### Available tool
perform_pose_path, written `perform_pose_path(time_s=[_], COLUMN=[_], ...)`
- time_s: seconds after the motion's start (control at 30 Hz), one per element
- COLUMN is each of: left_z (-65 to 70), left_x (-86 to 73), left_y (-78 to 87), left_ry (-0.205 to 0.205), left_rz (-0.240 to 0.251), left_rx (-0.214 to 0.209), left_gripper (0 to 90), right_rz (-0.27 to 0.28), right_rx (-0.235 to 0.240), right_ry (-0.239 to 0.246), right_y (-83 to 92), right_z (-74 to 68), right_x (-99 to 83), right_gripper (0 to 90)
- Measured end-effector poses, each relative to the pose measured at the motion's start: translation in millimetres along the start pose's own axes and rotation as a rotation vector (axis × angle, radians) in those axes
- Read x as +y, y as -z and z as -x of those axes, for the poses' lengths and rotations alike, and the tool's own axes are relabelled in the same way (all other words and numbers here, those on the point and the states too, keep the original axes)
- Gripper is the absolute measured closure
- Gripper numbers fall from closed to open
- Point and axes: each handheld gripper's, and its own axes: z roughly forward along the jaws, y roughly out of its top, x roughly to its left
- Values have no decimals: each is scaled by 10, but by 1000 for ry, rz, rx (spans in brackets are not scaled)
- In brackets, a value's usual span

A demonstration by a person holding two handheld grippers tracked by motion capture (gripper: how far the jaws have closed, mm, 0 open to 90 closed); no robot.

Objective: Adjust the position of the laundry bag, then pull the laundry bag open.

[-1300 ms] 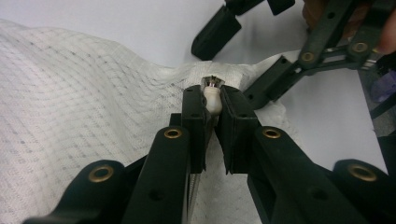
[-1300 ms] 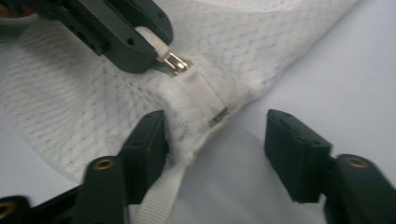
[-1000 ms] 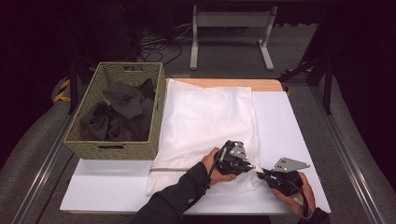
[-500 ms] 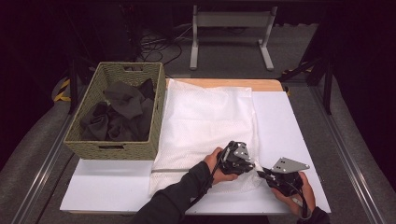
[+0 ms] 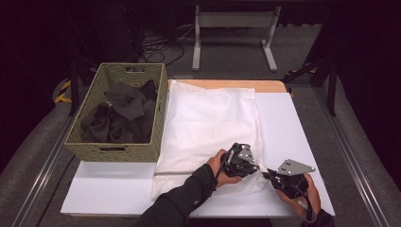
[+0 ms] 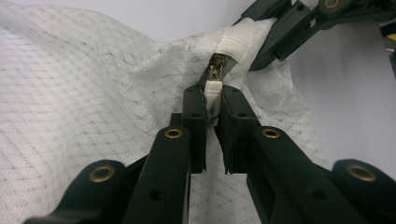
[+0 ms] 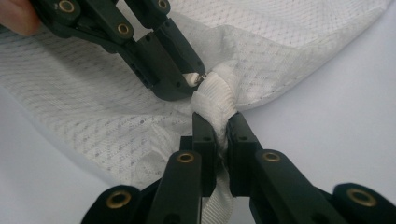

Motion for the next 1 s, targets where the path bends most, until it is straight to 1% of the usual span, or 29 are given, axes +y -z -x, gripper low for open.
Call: perform_pose_path(time_s=[0.07, 0.1, 0.13, 0.23, 0.27, 0.37, 0.47, 0.5, 0.53, 0.57, 0.63, 0.67, 0.77, 0.8, 0.87, 0.9, 0.93, 1.0], left_z=[-8, -4, -7, -6, 3, 10, -5, -1, 8, 2, 1, -3, 7, 1, -1, -1, -8, -26], left_x=[1, 1, 4, 0, -3, -19, -27, -29, -38, -43, -67, -76, -92, -97, -110, -117, -125, -154], left_y=[1, 5, 4, 2, 0, 5, 3, 8, 15, 21, 33, 43, 78, 89, 107, 113, 123, 152], left_ry=[-4, 5, 3, 3, 7, 19, 9, 7, 16, 12, 27, 23, 25, 18, 20, 23, 18, 25], left_rz=[0, 0, -2, 0, 2, 5, 2, -3, 0, -1, -4, -9, -26, -24, -39, -41, -47, -55], left_rx=[-6, -3, -6, -6, 2, -8, -6, -3, 1, -1, 3, 4, 25, 20, 31, 30, 32, 39], left_gripper=[816, 816, 816, 816, 816, 816, 817, 816, 816, 816, 816, 816, 816, 816, 816, 816, 816, 816], right_rz=[-3, -3, 1, 1, 3, 0, 2, 5, 7, 10, 12, 11, 6, 5, 5, 4, 3, 2], right_rx=[-1, -1, -4, -5, -3, -9, -22, -22, -20, -24, -29, -30, -35, -34, -34, -36, -34, -36], right_ry=[2, 2, -10, -12, -14, -10, -13, -18, -23, -30, -42, -42, -41, -44, -48, -48, -48, -51], right_y=[6, 6, 10, 12, 10, 23, 38, 43, 52, 68, 87, 93, 97, 95, 96, 97, 98, 101], right_z=[7, 7, 14, 19, 15, 9, 10, 16, 27, 39, 49, 50, 47, 50, 54, 54, 56, 68], right_x=[-6, -6, -12, -13, -15, -17, -29, -40, -47, -55, -65, -71, -91, -97, -103, -104, -106, -112], right_gripper=[854, 854, 857, 857, 857, 858, 860, 860, 860, 860, 860, 860, 861, 860, 861, 861, 861, 862])
